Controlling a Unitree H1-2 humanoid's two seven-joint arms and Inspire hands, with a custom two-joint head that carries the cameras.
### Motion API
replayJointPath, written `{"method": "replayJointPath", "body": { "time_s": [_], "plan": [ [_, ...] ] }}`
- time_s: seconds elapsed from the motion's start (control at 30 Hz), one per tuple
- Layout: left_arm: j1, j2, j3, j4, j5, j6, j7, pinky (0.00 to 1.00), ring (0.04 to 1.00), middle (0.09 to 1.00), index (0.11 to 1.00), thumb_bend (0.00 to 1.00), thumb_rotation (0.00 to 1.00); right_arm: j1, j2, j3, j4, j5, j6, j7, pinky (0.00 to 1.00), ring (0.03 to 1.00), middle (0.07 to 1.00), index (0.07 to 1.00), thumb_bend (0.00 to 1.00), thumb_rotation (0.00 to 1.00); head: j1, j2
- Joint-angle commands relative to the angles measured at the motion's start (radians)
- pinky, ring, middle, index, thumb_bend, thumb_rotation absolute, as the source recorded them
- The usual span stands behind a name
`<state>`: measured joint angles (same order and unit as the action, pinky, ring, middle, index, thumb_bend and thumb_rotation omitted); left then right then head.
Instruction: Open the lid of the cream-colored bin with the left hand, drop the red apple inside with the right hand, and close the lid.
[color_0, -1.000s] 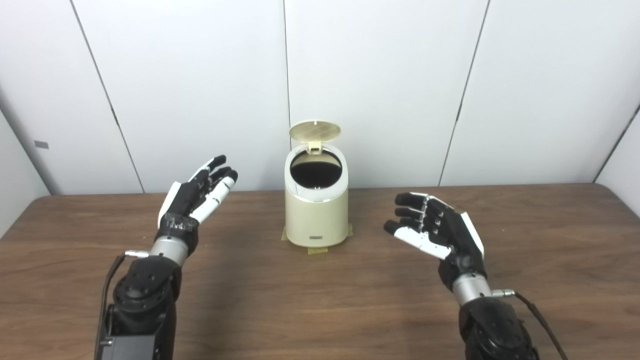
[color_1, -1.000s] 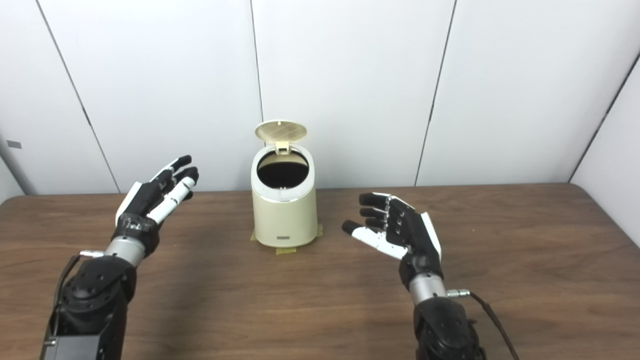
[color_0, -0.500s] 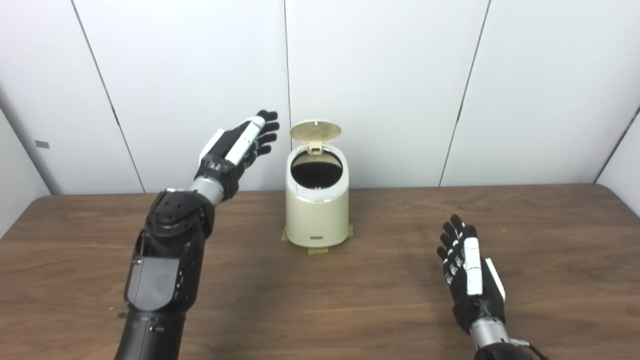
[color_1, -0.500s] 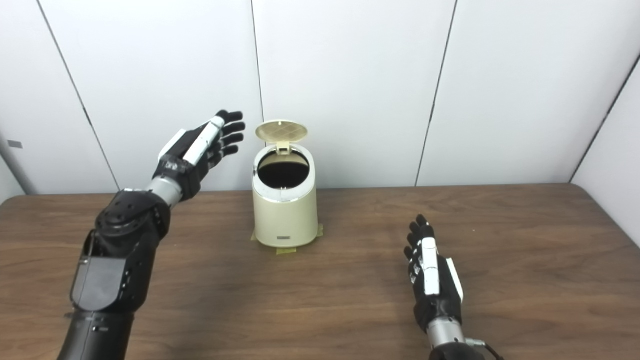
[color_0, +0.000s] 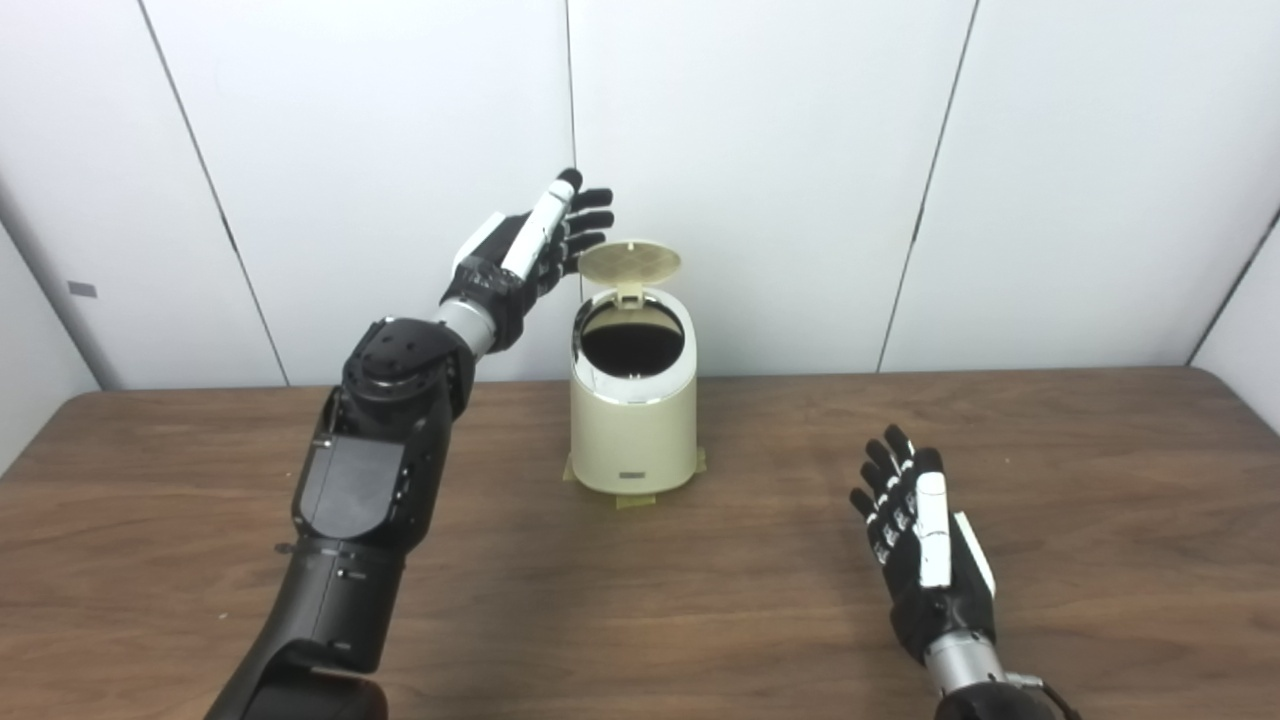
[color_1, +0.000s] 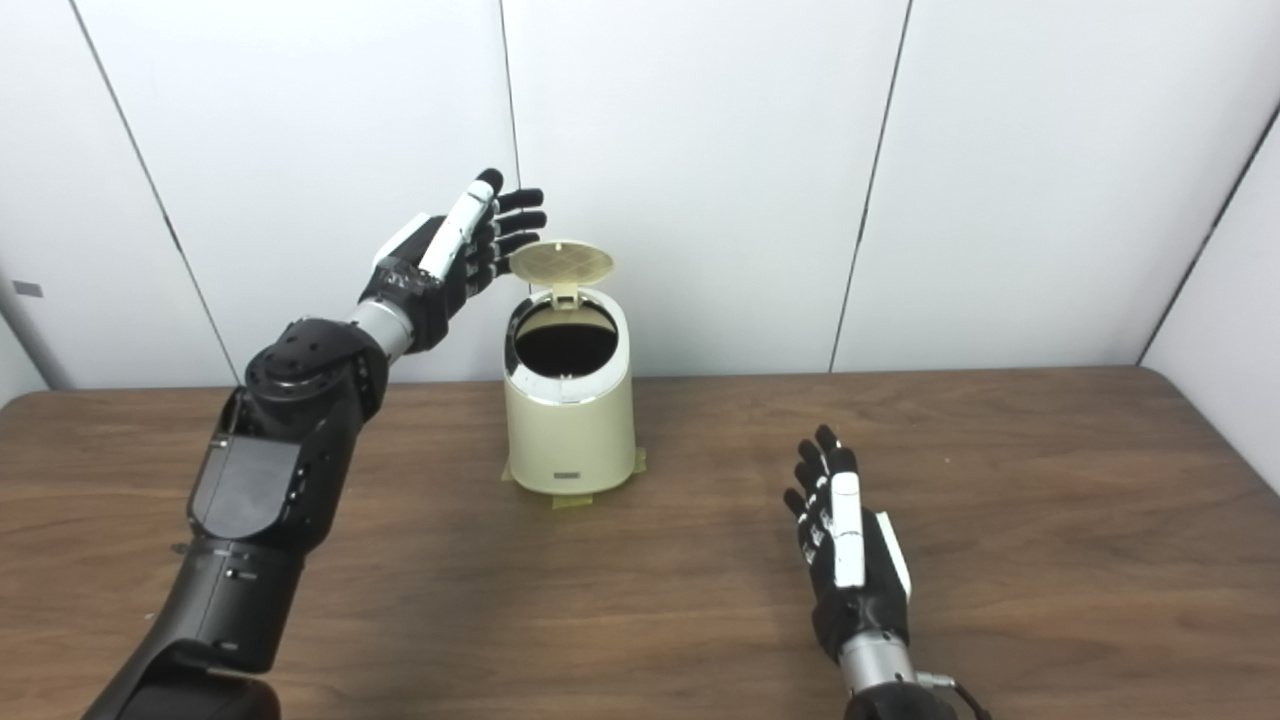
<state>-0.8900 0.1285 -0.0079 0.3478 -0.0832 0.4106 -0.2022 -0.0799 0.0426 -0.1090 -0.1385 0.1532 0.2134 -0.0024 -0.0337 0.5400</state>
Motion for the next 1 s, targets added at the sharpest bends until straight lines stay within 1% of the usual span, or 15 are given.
{"method": "replayJointPath", "body": {
  "time_s": [0.0, 0.07, 0.2, 0.4, 0.6, 0.7, 0.83, 0.97],
  "plan": [
    [-0.094, 0.013, -0.005, -0.016, 0.011, -0.053, -0.001, 0.92, 0.878, 0.844, 0.839, 0.45, 1.0, -0.027, -0.002, 0.007, -0.04, 0.003, -0.009, 0.002, 0.94, 0.976, 0.957, 1.0, 0.57, 1.0, -0.001, 0.001],
    [-0.097, 0.019, -0.019, -0.017, 0.024, -0.058, -0.005, 0.92, 0.875, 0.84, 0.835, 0.45, 1.0, -0.027, -0.002, 0.012, -0.043, -0.001, 0.0, -0.002, 0.93, 0.972, 0.951, 1.0, 0.57, 1.0, 0.0, 0.0],
    [-0.104, 0.035, -0.053, -0.014, 0.055, -0.069, -0.012, 0.92, 0.855, 0.798, 0.816, 0.44, 1.0, -0.029, -0.002, 0.018, -0.046, -0.003, 0.012, -0.008, 0.91, 0.959, 0.939, 1.0, 0.57, 1.0, 0.0, 0.0],
    [-0.114, 0.056, -0.097, 0.004, 0.105, -0.127, -0.029, 0.92, 0.842, 0.756, 0.781, 0.45, 1.0, -0.031, -0.002, 0.021, -0.043, -0.005, 0.026, -0.015, 0.89, 0.952, 0.933, 1.0, 0.57, 1.0, 0.0, -0.001],
    [-0.124, 0.078, -0.137, 0.016, 0.158, -0.186, -0.05, 0.92, 0.813, 0.734, 0.755, 0.43, 1.0, -0.034, 0.003, 0.021, -0.035, -0.012, 0.009, -0.027, 0.86, 0.932, 0.915, 1.0, 0.56, 1.0, -0.001, 0.0],
    [-0.129, 0.093, -0.164, 0.032, 0.201, -0.233, -0.052, 0.93, 0.794, 0.711, 0.734, 0.42, 1.0, -0.034, 0.004, 0.02, -0.032, -0.01, 0.002, -0.032, 0.85, 0.923, 0.905, 1.0, 0.56, 1.0, -0.002, 0.0],
    [-0.127, 0.105, -0.194, 0.034, 0.262, -0.254, -0.044, 0.92, 0.793, 0.713, 0.722, 0.42, 1.0, -0.035, 0.003, 0.024, -0.033, -0.012, 0.003, -0.033, 0.84, 0.91, 0.9, 0.997, 0.56, 1.0, -0.003, 0.002],
    [-0.125, 0.11, -0.213, 0.03, 0.319, -0.254, -0.029, 0.99, 0.803, 0.708, 0.698, 0.43, 1.0, -0.038, 0.001, 0.027, -0.03, -0.018, 0.001, -0.033, 0.83, 0.9, 0.894, 0.987, 0.56, 1.0, -0.004, 0.002]
  ]
}}
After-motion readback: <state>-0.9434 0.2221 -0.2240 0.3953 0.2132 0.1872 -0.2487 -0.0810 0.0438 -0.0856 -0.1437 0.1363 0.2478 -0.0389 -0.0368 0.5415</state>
